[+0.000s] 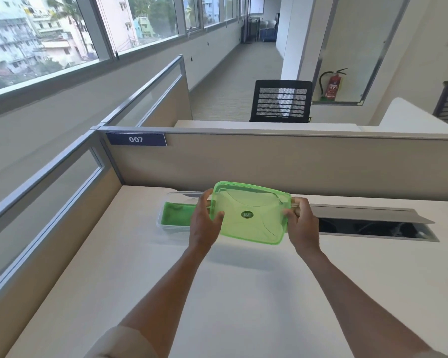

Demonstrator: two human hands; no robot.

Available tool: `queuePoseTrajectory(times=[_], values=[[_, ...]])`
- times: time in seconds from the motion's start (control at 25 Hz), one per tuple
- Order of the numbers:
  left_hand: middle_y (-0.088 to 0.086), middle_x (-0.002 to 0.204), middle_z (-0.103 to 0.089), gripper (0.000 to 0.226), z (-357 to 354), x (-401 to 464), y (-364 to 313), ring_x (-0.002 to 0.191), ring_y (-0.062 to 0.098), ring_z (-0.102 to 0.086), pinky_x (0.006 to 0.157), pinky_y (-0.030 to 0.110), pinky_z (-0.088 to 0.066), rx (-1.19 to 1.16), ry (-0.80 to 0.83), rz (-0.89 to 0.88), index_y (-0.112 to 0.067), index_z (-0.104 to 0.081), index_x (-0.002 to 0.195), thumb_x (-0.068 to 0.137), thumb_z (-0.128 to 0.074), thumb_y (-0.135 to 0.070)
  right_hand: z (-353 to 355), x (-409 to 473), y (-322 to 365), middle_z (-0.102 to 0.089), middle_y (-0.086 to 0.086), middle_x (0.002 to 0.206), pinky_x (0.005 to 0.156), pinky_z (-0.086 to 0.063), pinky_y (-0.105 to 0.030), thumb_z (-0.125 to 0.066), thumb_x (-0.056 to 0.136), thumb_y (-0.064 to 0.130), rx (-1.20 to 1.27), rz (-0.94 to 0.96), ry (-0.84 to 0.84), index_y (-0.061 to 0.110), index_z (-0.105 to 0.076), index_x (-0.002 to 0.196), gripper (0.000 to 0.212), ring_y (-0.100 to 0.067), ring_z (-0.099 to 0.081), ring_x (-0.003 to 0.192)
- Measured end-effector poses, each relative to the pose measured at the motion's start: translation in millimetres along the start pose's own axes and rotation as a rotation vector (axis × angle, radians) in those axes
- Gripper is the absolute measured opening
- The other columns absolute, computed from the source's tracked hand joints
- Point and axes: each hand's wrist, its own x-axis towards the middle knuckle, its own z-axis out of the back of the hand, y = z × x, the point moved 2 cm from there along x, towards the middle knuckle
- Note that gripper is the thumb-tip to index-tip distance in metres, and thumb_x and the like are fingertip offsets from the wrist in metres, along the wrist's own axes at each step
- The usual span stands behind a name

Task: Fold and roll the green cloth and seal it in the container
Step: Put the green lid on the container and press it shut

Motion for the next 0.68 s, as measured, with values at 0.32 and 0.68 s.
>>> queuePoseTrajectory(times=[0.32,0.68], values=[[0.013,0.128,-0.06,0.062,69,33,53,0.119,0.031,-0.055,0.094,0.032,-0.042,0.254,0.006,0.167,-0.018,-0.04,0.148,0.092,-0.064,-0.027,-100,8,52,-0.068,-0.005,0.093,0.062,-0.047,-0.025,-0.069,0.084,0.018,0.069,-0.088,0.16,0.017,-0.06,0.112,0.029,-0.023,-0.066,0.073],[0.021,0.136,-0.049,0.076,90,69,106,0.128,0.038,-0.041,0.103,0.045,-0.038,0.479,0.127,0.266,-0.009,-0.025,0.153,0.094,-0.056,-0.044,-185,11,41,-0.065,-0.013,0.107,0.088,-0.049,-0.036,-0.07,0.084,0.019,-0.111,-0.133,0.35,0.013,-0.057,0.13,0.049,-0.027,-0.059,0.099]])
